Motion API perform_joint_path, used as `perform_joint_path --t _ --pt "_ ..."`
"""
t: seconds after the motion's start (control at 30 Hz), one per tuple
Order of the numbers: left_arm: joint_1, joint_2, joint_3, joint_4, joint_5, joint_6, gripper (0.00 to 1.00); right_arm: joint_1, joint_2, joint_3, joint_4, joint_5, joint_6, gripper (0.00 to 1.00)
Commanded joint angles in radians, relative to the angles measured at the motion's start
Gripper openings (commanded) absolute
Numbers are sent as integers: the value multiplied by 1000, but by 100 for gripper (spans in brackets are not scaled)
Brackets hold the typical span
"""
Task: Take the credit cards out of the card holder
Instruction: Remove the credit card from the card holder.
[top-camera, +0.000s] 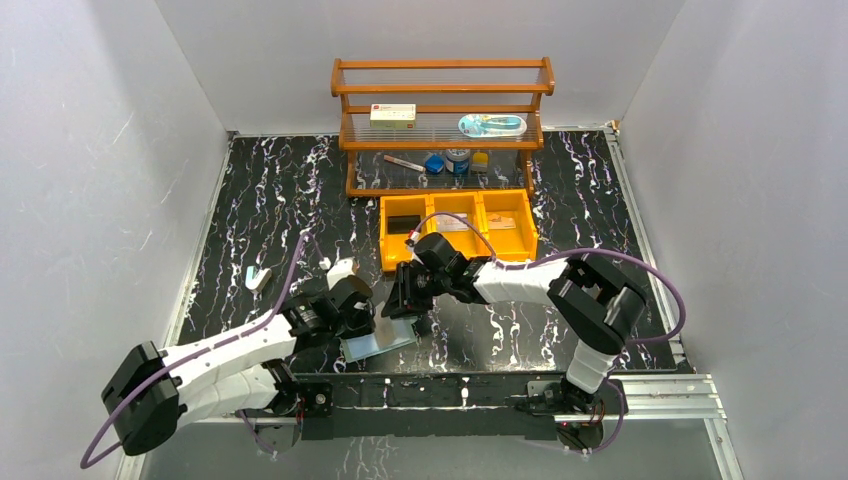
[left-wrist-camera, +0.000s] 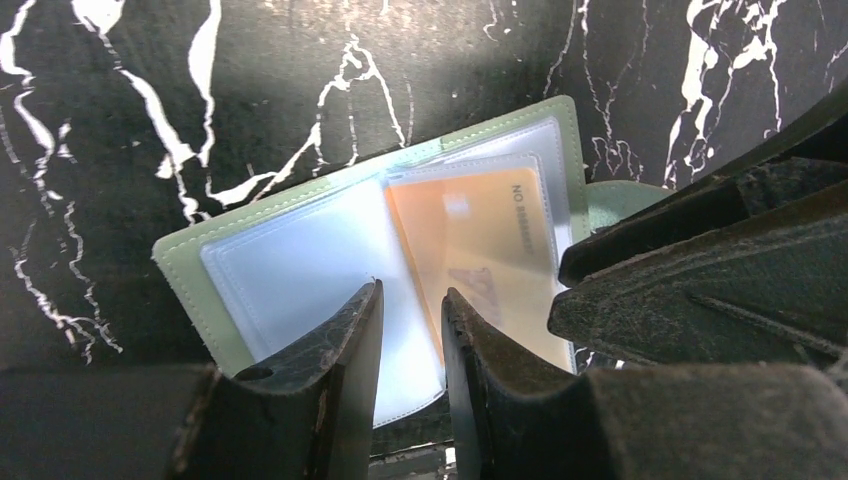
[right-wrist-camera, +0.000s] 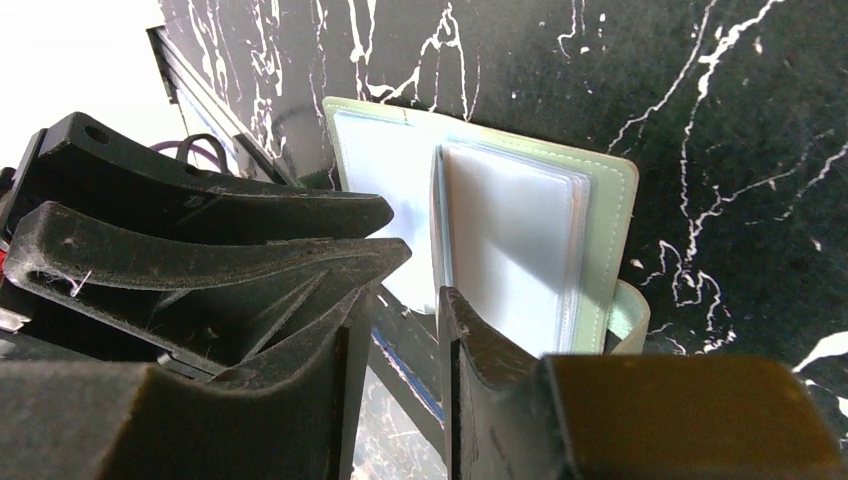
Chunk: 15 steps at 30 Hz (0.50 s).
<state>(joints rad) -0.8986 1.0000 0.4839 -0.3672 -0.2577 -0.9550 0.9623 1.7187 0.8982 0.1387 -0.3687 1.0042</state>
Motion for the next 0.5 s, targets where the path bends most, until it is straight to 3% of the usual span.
perform_joint_path --t 0.0,0.13,0.37,0.47 --pt "-3 -45 17 -93 -83 -46 27 5 11 45 60 -24 21 38" --pt "-4 -82 31 -134 -125 -56 26 12 16 53 58 -29 20 36" --pt "-3 -84 47 -345 -241 -260 22 27 49 78 32 -12 9 35" --pt "-3 -58 57 -421 -272 -342 25 29 52 84 22 -7 5 35"
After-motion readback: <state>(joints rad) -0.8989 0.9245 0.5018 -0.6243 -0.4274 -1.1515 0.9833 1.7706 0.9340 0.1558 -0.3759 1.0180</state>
